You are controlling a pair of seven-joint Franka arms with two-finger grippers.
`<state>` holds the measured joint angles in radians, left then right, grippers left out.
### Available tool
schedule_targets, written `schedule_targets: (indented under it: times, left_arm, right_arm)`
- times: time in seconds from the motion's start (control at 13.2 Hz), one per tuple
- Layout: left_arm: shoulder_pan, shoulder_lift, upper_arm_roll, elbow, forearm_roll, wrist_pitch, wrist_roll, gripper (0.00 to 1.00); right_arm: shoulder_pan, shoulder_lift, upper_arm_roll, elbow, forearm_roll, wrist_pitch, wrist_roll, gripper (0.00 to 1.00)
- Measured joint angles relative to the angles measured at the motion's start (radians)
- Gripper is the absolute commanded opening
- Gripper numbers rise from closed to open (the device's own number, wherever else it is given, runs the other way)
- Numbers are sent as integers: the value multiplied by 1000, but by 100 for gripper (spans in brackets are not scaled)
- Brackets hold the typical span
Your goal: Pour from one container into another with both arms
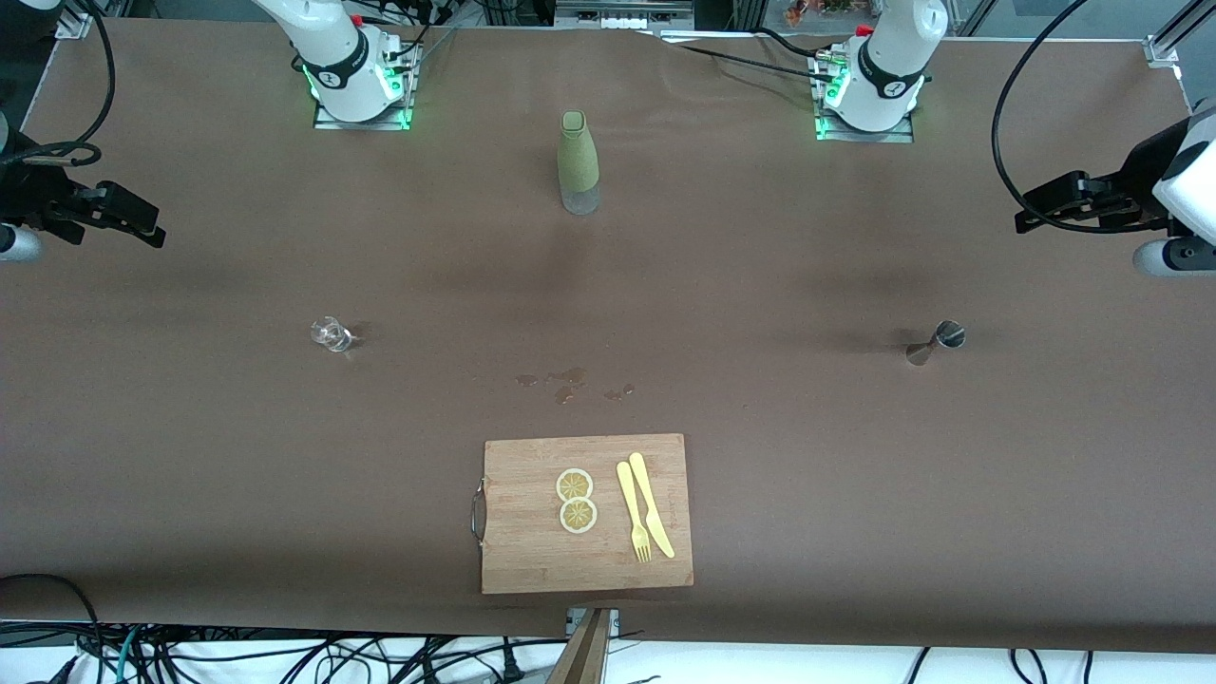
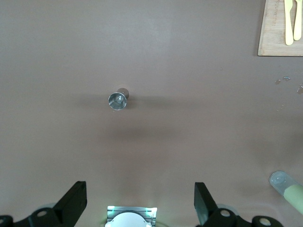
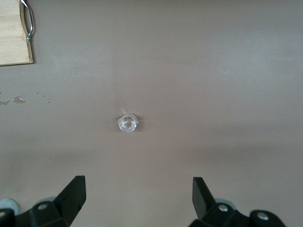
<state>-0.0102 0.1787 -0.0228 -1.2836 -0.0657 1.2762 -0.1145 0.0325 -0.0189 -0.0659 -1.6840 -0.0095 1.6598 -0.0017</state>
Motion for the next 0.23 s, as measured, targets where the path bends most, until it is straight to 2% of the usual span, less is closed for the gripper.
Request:
schedule_targets:
  times: [0.23]
  left_arm:
    - [0, 1, -3, 0, 0, 0, 0, 100]
  right_arm:
    - [0, 0, 0, 0, 0, 0, 0, 100]
